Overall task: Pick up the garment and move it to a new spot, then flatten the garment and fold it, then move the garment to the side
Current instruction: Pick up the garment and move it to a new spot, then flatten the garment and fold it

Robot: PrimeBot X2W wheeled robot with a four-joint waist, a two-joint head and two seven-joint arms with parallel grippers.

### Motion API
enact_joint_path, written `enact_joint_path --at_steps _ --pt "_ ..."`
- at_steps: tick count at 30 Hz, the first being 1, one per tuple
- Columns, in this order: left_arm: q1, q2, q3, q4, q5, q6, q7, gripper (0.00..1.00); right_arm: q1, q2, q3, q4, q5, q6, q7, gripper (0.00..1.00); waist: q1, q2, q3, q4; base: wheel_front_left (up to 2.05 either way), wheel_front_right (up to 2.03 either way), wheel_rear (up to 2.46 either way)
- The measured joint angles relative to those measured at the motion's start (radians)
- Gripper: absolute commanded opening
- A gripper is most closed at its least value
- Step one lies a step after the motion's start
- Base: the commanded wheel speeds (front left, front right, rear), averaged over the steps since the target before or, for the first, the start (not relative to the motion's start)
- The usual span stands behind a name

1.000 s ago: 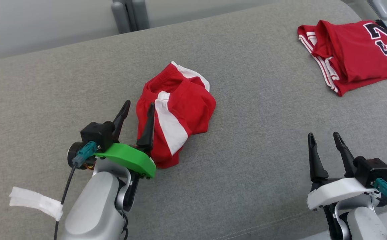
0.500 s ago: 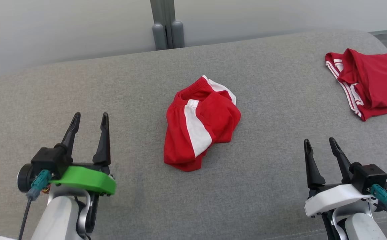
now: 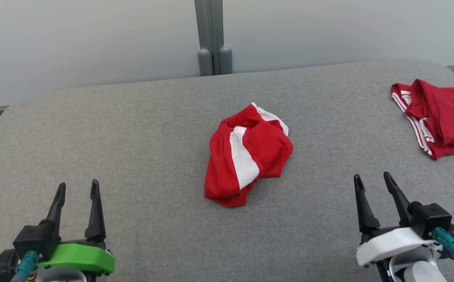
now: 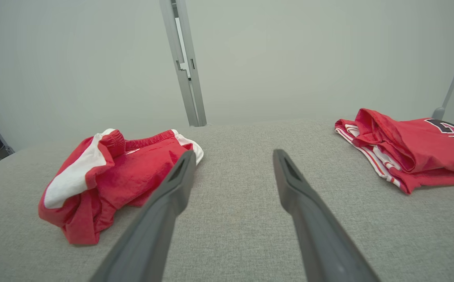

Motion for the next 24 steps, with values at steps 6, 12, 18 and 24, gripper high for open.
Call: enact_joint_path --at_steps 6,12,18,24 --pt "0.031 0.003 -0.003 -0.003 0.018 -0.015 0.0 1.0 0.007 -0.003 0.007 -0.008 0.0 0.0 0.0 1.0 0.0 0.0 -0.008 0.007 0.0 0.0 0.0" --pt "0.043 0.003 -0.001 -0.006 0.017 -0.026 0.0 1.0 0.017 -0.004 0.013 -0.011 0.0 0.0 0.0 1.0 0.0 0.0 -0.006 0.007 0.0 0.0 0.0" --pt "0.049 0.001 0.011 -0.008 0.017 -0.035 0.0 1.0 0.019 -0.007 0.016 -0.011 0.002 0.0 0.0 1.0 0.0 0.0 -0.001 0.005 0.0 0.0 0.0" --pt "0.056 -0.009 0.026 -0.018 0.017 -0.044 0.0 1.0 0.019 -0.007 0.018 -0.01 0.003 0.0 0.001 1.0 0.0 0.0 0.0 0.004 0.0 0.0 0.0"
